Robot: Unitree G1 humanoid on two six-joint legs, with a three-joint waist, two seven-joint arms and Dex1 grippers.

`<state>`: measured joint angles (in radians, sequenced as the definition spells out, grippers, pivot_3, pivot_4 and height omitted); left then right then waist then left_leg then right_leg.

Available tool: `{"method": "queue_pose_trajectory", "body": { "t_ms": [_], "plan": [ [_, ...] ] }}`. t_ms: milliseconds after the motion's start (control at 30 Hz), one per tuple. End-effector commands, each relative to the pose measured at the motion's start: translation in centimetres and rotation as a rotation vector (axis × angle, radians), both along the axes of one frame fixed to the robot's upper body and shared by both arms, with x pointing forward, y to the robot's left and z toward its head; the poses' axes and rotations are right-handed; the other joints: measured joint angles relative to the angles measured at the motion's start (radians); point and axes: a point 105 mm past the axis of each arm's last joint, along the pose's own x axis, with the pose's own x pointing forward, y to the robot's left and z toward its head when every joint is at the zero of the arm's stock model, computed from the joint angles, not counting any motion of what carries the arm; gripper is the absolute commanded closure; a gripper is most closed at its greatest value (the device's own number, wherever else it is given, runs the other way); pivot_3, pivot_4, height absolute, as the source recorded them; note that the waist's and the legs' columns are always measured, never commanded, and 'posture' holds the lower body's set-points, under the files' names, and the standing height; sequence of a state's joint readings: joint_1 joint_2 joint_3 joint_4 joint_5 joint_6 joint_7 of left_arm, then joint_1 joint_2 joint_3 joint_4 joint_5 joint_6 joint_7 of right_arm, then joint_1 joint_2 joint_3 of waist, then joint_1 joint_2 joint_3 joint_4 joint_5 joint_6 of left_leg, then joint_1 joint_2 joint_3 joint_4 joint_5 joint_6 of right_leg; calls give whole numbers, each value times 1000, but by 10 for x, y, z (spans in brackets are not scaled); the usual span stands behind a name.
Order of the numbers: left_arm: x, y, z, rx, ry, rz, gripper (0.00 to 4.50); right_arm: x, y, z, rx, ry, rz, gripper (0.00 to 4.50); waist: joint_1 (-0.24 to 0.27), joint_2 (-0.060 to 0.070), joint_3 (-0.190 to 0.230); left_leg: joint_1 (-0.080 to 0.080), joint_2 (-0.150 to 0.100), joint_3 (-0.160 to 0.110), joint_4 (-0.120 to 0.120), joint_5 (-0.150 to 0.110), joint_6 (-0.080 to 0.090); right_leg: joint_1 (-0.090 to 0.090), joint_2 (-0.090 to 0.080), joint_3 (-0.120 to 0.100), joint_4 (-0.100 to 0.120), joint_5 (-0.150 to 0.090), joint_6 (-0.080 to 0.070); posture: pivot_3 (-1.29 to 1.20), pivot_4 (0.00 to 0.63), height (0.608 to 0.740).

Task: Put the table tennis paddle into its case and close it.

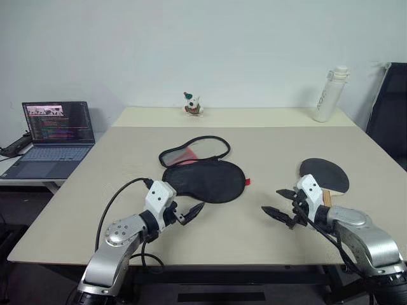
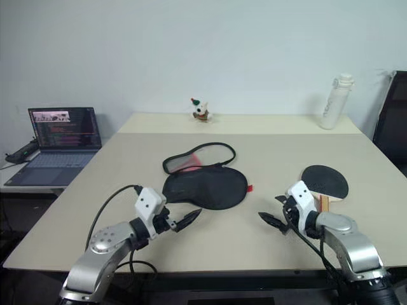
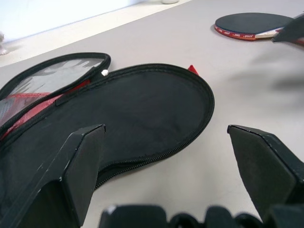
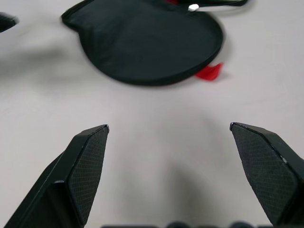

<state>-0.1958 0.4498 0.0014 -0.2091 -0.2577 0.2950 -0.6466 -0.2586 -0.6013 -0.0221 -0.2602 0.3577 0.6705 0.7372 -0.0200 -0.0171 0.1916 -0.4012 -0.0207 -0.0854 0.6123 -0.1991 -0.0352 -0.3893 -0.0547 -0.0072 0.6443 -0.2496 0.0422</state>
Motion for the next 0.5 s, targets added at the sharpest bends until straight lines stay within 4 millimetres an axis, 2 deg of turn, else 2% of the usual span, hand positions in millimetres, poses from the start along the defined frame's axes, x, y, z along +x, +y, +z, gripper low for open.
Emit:
{"method": "queue_pose_trajectory", "body": {
  "t_ms": [33,100,200,333,500],
  "plan": [
    [8,3,11,-26,-57,-7,15,-2,-9,16,-17,-49,-20,0,1,0,0,0,0,0,0,0,0,0,0,0,0,0,0,0,150,740],
    [12,7,9,-13,-63,-8,15,-2,-10,16,-25,-55,-36,0,1,0,0,0,-1,1,0,0,0,0,0,0,0,0,0,0,150,740],
    [26,15,10,4,-50,-12,15,-4,-8,32,-16,-87,-37,0,3,0,0,0,-1,0,0,0,0,0,1,-1,1,0,0,0,150,740],
    [38,28,7,112,-45,-69,15,-4,-9,45,22,-122,-75,0,3,0,0,0,-1,0,0,0,0,0,2,-1,1,0,0,0,150,740],
    [50,61,11,222,-23,-86,15,-4,13,56,37,-169,-31,0,1,0,0,0,-1,0,-1,0,0,-1,1,-1,0,0,-1,0,150,740]
  ]
}}
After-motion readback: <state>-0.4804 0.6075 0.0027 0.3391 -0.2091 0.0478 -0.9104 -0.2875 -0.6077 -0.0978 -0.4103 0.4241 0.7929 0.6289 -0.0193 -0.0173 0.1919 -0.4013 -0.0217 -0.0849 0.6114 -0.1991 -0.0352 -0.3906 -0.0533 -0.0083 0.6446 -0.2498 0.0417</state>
